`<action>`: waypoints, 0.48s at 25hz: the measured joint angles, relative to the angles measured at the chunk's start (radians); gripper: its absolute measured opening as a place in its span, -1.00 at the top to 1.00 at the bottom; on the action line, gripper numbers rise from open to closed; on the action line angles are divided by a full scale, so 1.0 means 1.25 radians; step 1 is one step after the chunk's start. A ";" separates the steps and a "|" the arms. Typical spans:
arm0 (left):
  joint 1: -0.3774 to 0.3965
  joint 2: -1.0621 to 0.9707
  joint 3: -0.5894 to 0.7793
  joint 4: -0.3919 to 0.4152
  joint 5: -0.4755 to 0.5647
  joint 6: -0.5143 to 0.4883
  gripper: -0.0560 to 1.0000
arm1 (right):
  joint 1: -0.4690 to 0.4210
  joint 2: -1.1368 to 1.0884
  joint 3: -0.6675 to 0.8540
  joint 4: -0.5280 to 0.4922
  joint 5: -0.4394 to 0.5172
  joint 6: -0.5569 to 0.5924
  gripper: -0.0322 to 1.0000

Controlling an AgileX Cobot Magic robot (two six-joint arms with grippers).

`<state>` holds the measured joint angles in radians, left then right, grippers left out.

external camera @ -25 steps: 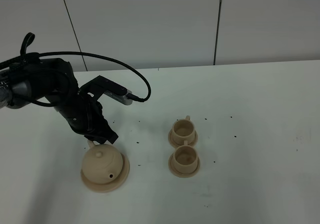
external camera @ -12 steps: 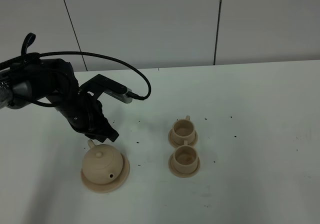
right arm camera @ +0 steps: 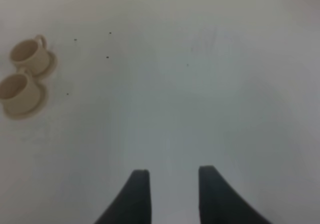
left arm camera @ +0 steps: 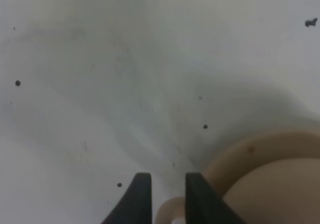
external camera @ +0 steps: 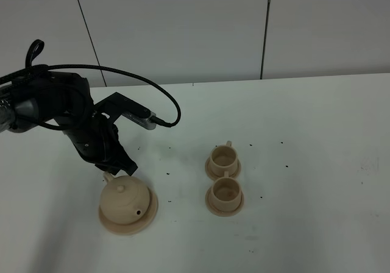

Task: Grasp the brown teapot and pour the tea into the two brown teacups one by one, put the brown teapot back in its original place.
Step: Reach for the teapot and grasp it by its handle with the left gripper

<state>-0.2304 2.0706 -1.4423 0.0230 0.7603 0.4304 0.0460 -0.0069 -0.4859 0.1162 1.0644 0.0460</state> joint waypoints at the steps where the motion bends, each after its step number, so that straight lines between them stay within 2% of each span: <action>1: 0.000 0.000 0.000 0.001 0.004 0.000 0.44 | 0.000 0.000 0.000 0.000 0.000 0.000 0.48; 12: 0.000 0.000 0.000 0.012 0.062 -0.002 0.44 | 0.000 0.000 0.000 0.000 0.000 0.000 0.48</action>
<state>-0.2304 2.0706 -1.4423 0.0383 0.8376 0.4281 0.0460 -0.0069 -0.4859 0.1162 1.0644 0.0460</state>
